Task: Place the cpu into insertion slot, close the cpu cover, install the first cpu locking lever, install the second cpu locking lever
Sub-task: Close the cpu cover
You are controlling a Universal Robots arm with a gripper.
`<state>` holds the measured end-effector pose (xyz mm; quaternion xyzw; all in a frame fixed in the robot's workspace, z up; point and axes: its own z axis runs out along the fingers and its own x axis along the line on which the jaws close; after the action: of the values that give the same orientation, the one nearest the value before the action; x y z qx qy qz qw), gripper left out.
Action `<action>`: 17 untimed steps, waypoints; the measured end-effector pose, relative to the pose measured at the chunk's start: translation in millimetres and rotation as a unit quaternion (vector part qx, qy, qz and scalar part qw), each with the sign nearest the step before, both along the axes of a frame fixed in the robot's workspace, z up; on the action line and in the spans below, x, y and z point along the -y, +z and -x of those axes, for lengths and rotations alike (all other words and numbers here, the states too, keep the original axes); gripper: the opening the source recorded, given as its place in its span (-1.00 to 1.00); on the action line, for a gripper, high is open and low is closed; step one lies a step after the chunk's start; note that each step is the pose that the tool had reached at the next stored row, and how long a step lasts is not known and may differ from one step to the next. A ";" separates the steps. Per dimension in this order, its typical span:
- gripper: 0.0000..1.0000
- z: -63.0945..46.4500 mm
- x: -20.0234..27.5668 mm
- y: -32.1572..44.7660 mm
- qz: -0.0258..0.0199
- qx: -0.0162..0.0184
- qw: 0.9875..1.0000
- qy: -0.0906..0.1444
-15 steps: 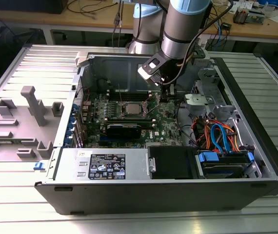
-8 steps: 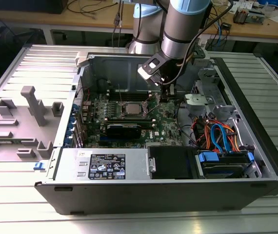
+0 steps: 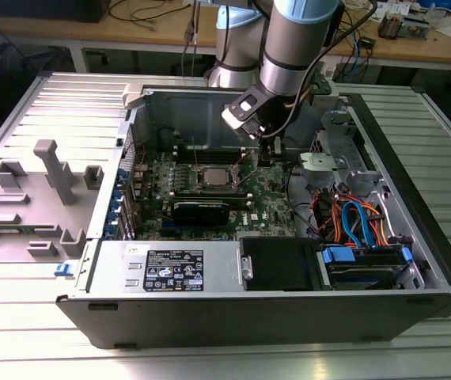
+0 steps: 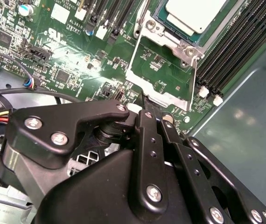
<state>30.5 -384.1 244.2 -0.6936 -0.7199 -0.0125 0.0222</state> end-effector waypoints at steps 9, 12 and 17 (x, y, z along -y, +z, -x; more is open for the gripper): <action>-0.79 4.0 0.0 0.0 0.000 0.000 1.000 0.000; -0.79 4.9 0.0 0.0 0.000 0.000 1.000 0.000; -0.79 7.7 0.0 0.0 0.000 0.000 1.000 0.000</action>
<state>22.8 -384.1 244.2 -0.6936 -0.7199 -0.0125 0.0221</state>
